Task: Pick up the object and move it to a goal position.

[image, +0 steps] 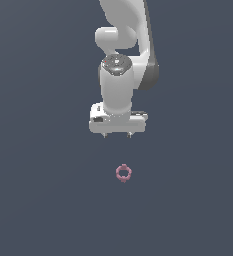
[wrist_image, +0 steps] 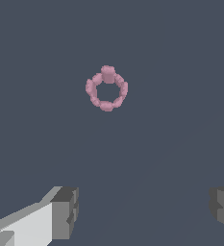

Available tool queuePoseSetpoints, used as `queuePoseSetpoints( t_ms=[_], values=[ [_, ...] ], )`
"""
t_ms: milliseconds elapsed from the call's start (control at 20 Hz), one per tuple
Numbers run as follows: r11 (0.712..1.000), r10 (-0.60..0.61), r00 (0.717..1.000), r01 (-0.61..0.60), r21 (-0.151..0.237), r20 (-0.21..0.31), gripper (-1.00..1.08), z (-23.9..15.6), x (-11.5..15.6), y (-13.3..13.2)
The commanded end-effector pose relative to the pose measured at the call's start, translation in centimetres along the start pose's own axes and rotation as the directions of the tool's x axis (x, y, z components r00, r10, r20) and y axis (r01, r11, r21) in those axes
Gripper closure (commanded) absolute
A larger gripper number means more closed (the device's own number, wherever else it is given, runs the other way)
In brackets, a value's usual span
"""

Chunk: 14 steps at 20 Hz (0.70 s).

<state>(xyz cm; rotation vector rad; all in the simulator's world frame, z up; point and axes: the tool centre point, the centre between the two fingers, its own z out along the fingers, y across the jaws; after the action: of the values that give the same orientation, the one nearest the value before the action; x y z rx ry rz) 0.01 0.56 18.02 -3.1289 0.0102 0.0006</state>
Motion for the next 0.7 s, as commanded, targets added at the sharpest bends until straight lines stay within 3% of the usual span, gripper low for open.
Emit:
queuePoseSetpoints(
  t_ms=[0, 450, 650],
  values=[
    [1.0, 0.0, 1.0, 0.0, 0.0, 0.0, -0.92, 0.0, 0.0, 0.0],
    [0.999, -0.042, 0.999, 0.042, 0.022, -0.013, -0.92, -0.2, 0.2, -2.9],
    [0.999, -0.042, 0.999, 0.042, 0.022, -0.013, -0.92, -0.2, 0.2, -2.9]
  ],
)
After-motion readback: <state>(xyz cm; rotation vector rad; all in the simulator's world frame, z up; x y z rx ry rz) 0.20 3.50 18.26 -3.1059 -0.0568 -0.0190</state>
